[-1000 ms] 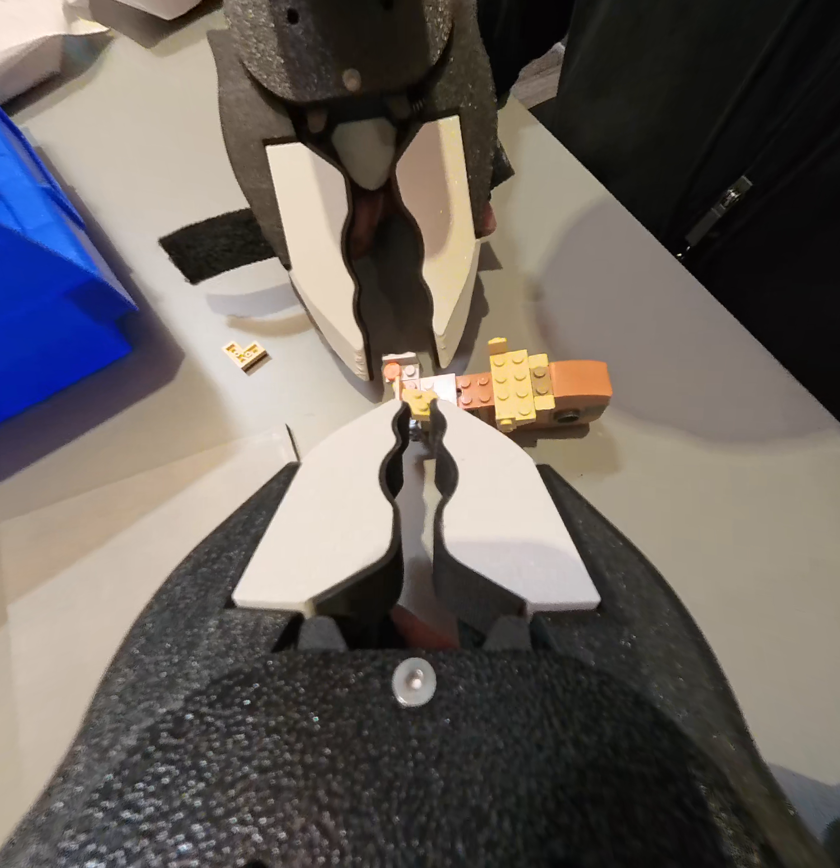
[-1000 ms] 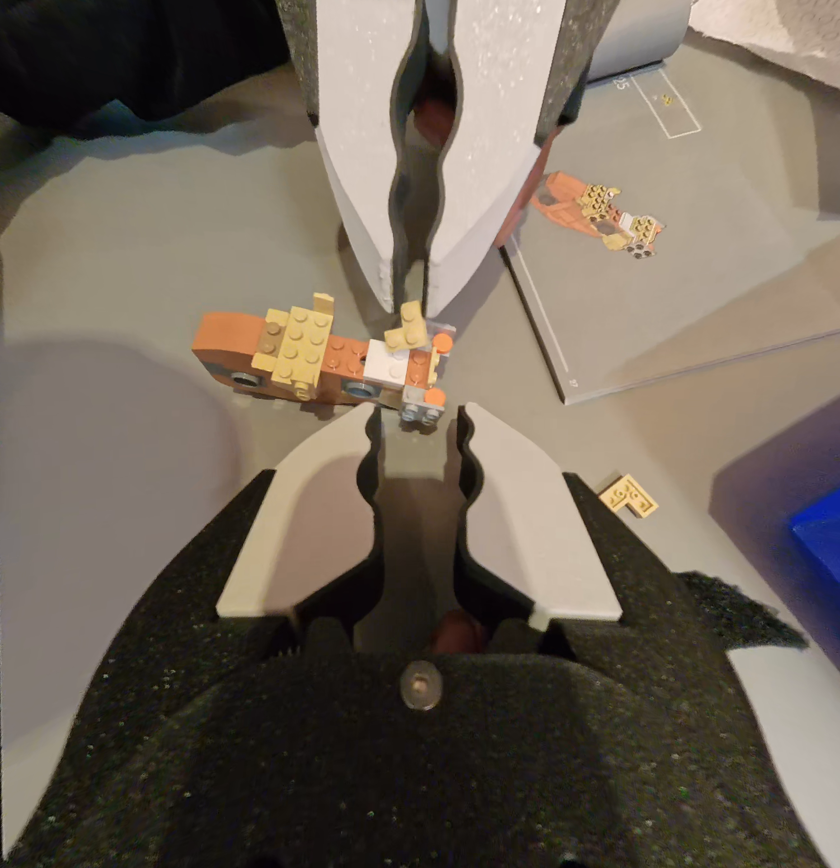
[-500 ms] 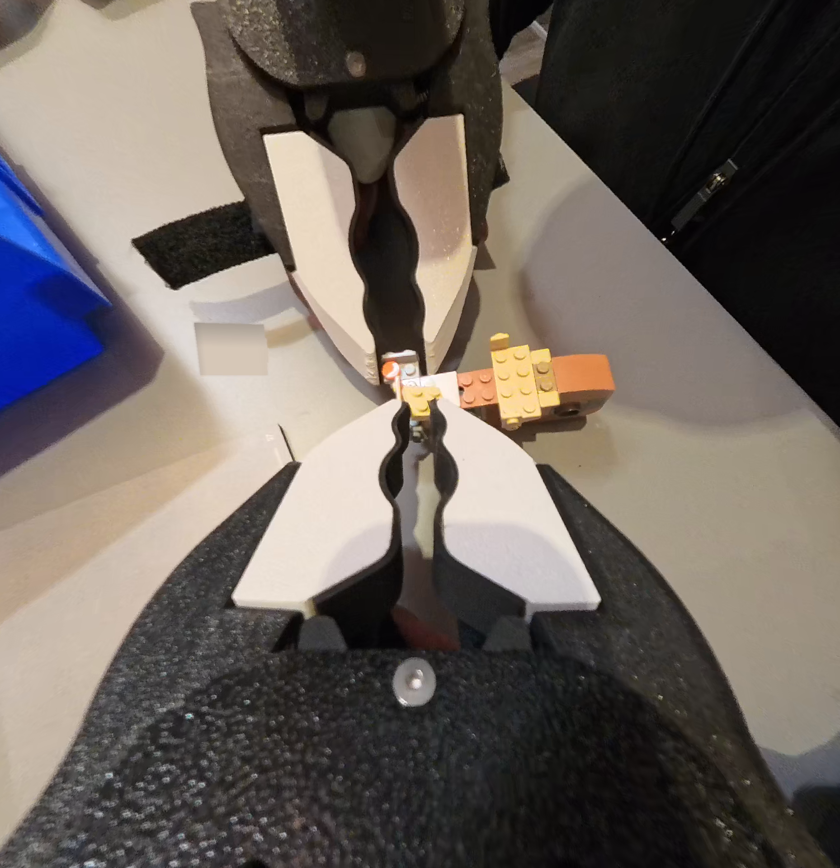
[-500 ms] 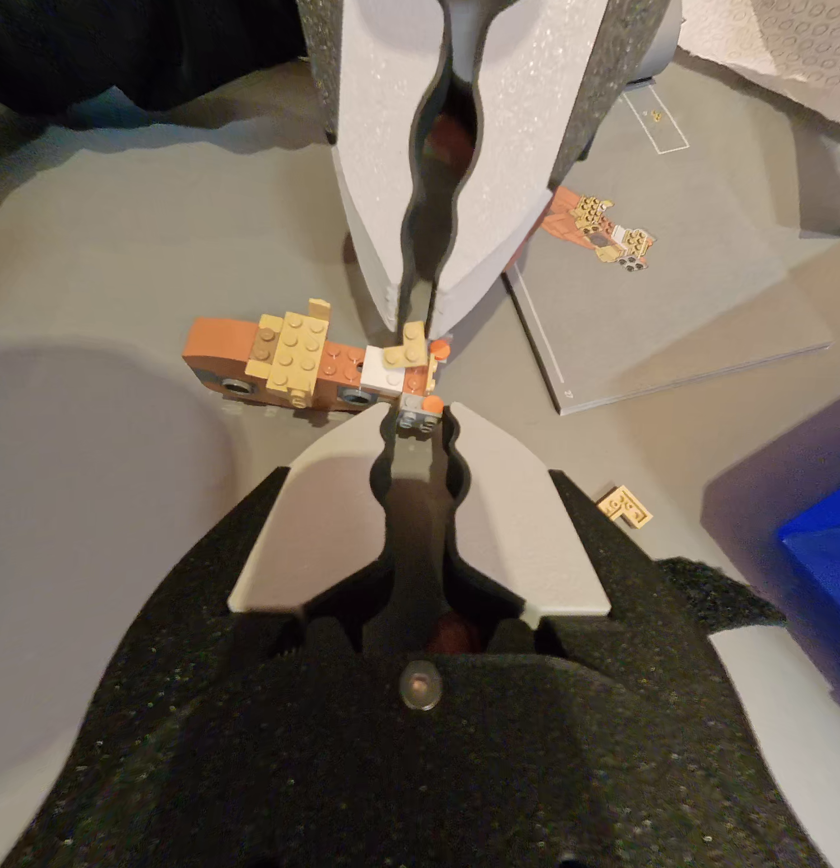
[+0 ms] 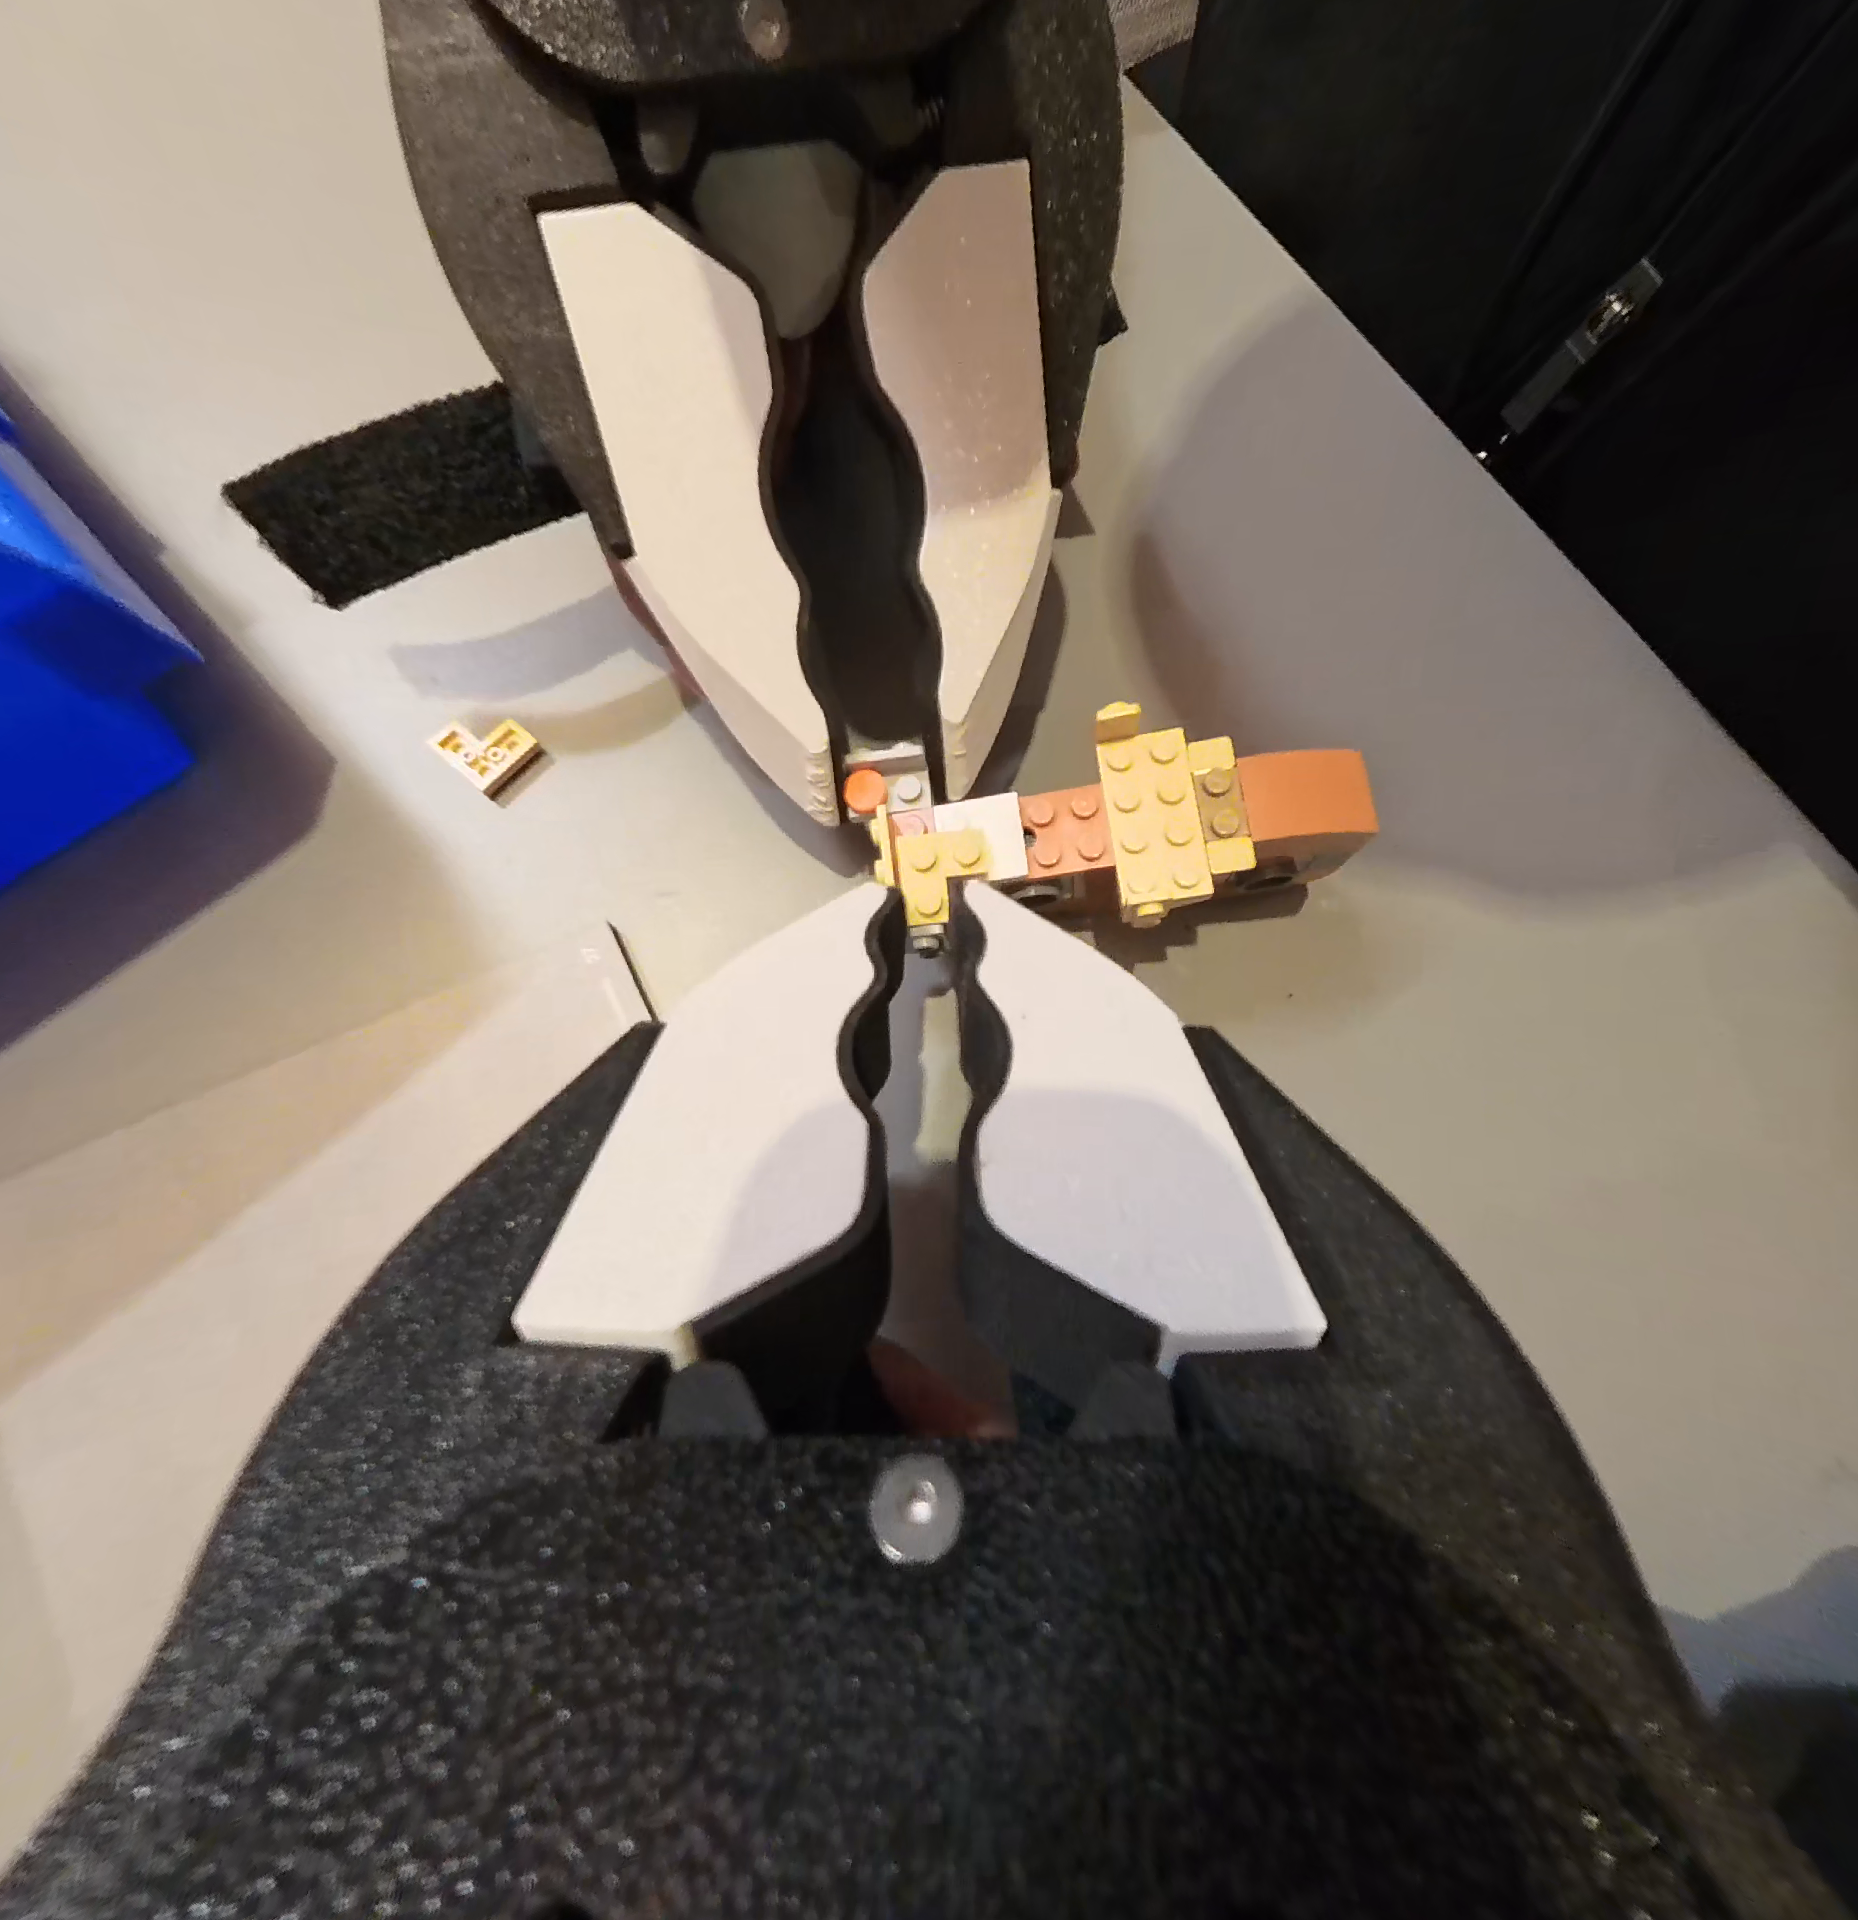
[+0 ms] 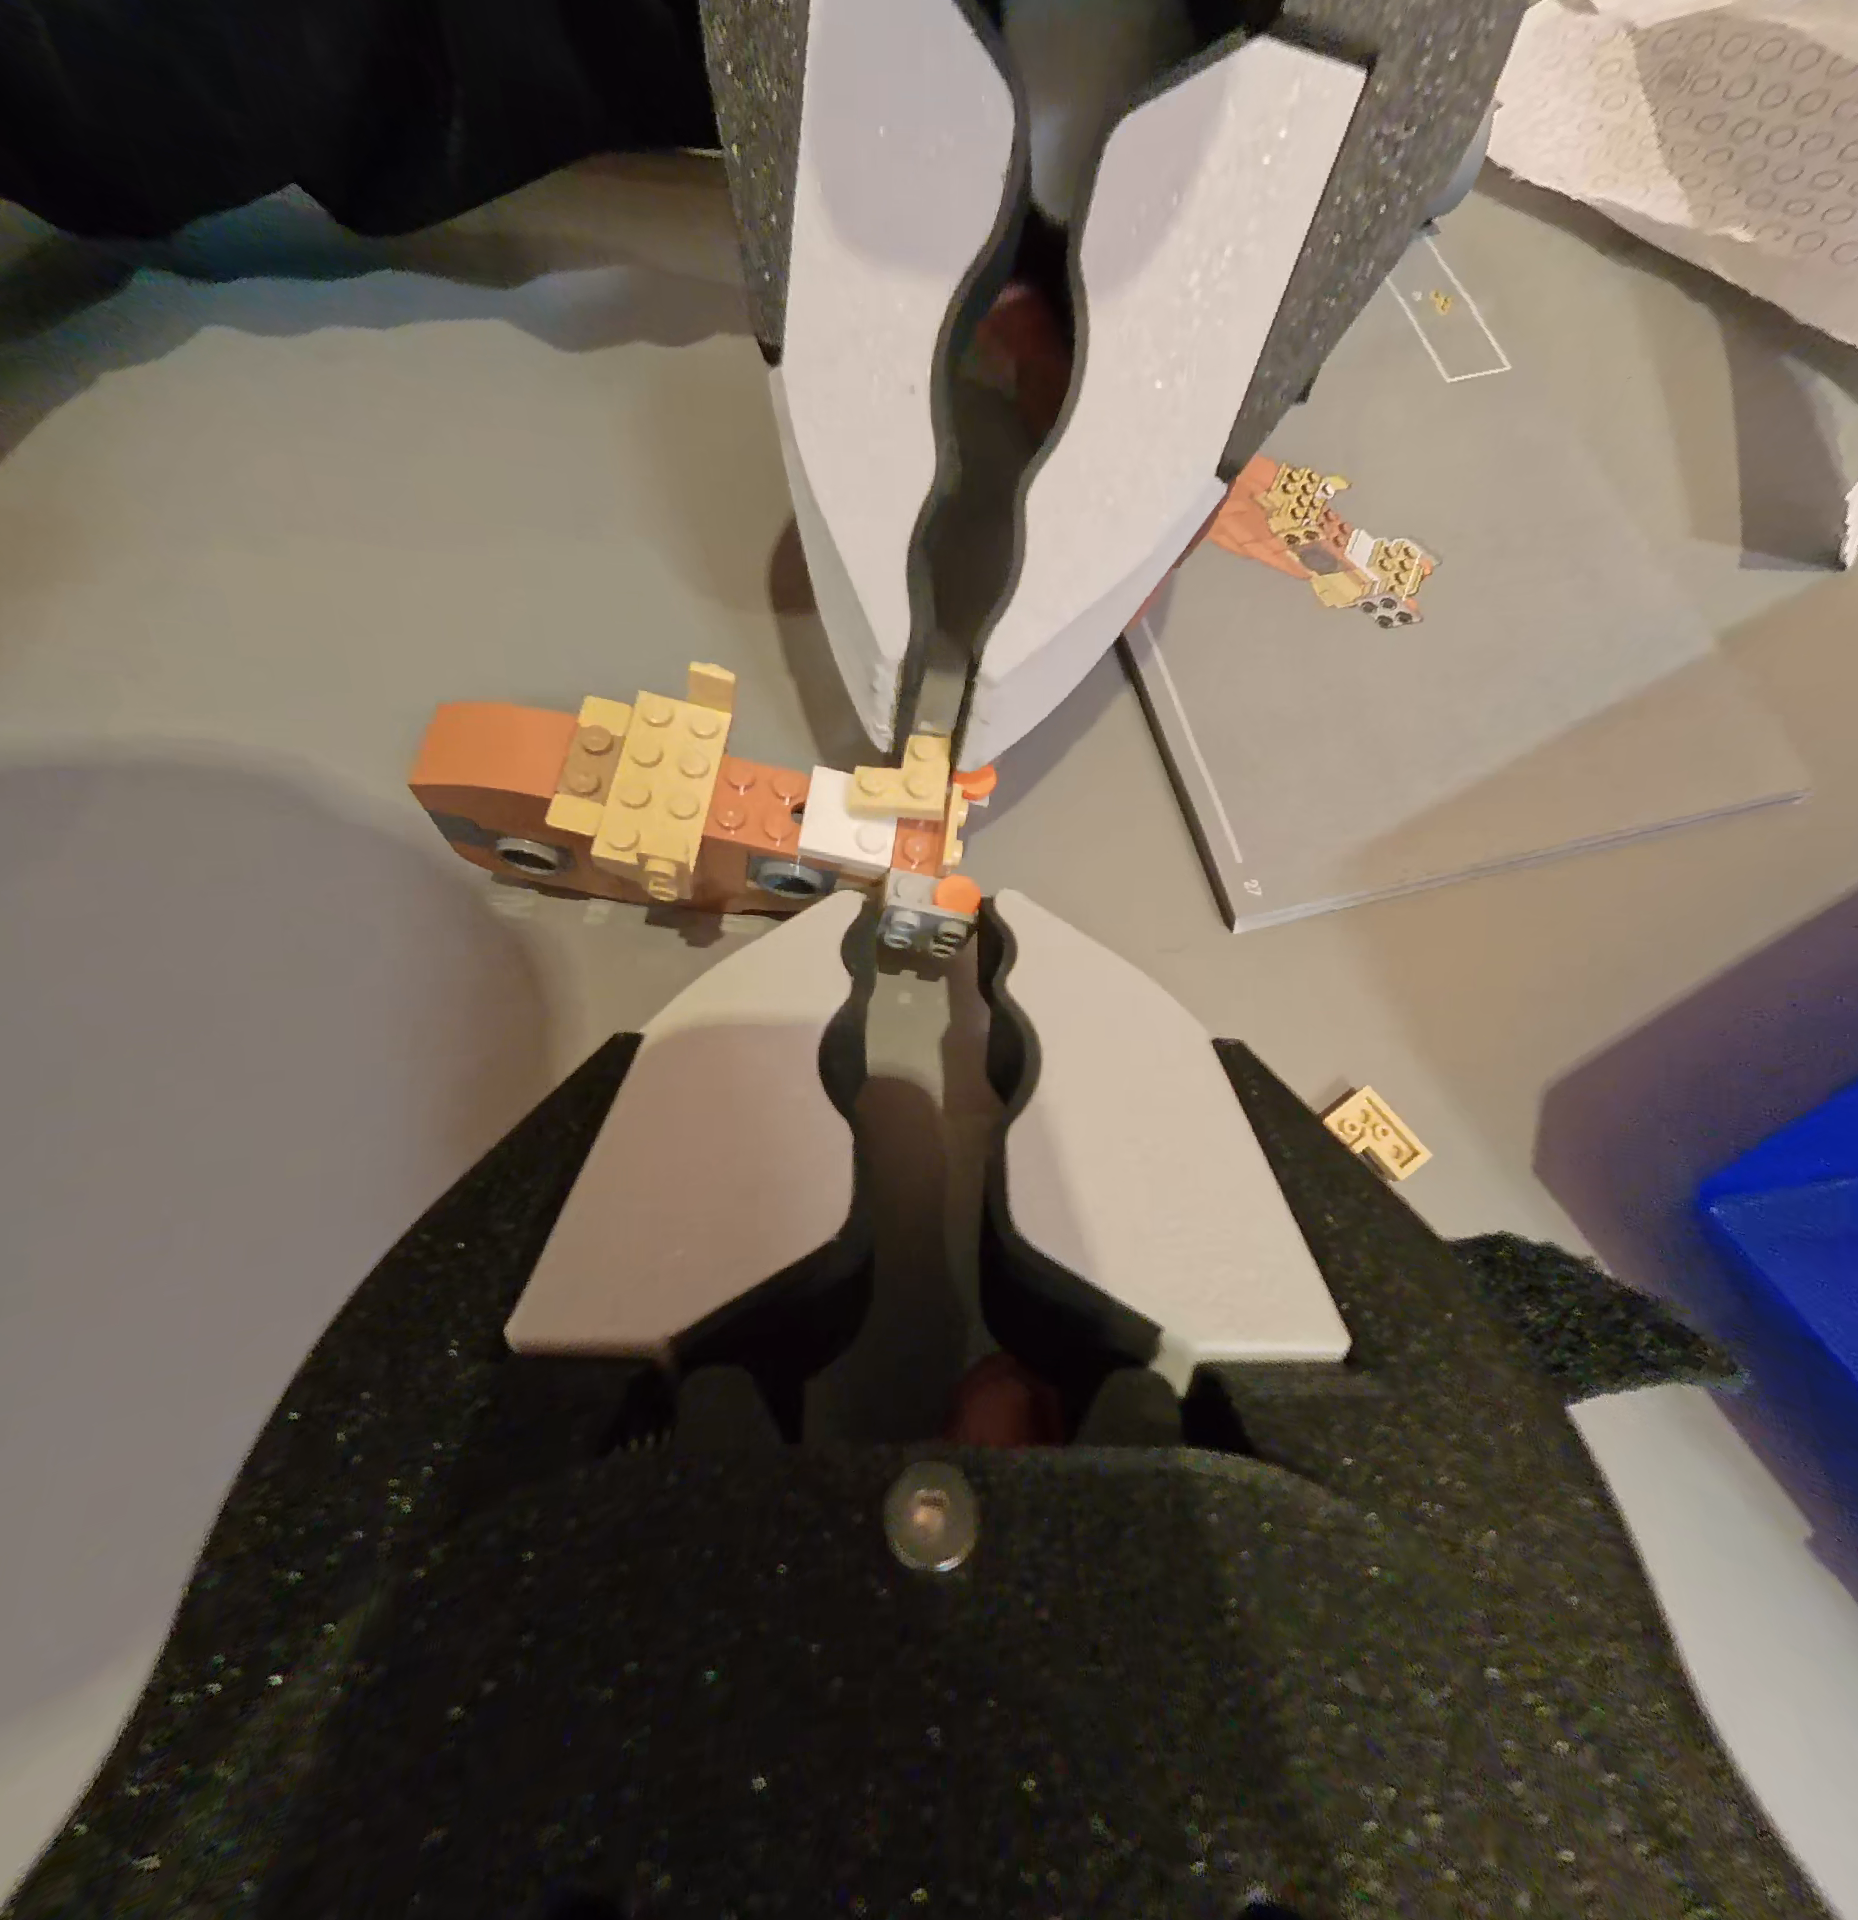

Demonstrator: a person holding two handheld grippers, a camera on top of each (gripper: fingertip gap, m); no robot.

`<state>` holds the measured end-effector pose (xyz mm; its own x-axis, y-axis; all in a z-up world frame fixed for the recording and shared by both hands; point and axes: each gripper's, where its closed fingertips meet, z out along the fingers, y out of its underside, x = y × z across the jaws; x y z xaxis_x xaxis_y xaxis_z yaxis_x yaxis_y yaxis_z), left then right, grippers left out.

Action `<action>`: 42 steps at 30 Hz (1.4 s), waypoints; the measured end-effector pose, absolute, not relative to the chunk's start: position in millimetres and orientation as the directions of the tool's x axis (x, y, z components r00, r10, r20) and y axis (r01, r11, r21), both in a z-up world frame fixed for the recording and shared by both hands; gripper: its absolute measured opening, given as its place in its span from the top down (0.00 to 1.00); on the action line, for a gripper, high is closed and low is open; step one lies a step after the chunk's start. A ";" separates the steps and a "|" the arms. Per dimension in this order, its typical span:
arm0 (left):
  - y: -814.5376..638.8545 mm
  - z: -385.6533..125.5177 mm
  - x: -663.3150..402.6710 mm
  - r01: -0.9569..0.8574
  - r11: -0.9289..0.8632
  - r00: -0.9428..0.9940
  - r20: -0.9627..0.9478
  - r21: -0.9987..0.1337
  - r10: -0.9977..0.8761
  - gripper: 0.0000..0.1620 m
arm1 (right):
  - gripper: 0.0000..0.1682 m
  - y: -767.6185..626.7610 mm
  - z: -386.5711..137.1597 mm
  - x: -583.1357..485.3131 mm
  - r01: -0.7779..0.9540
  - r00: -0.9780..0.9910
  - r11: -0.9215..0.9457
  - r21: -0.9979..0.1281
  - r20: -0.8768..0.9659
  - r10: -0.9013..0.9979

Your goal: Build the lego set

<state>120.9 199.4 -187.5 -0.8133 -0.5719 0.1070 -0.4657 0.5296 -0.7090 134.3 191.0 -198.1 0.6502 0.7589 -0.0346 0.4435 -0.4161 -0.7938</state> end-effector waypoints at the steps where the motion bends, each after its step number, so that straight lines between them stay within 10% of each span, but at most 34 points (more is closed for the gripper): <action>1: 199.4 -187.8 120.9 -0.466 0.531 -0.813 0.106 -0.708 -0.573 0.95 | 0.89 190.9 -198.0 134.2 0.443 0.650 -0.415 -0.794 -0.034 0.759; 42: 199.0 -185.8 119.8 -0.458 0.600 -0.819 0.049 -0.655 -0.571 0.95 | 0.89 189.1 -197.0 133.2 0.442 0.644 -0.409 -0.798 -0.035 0.764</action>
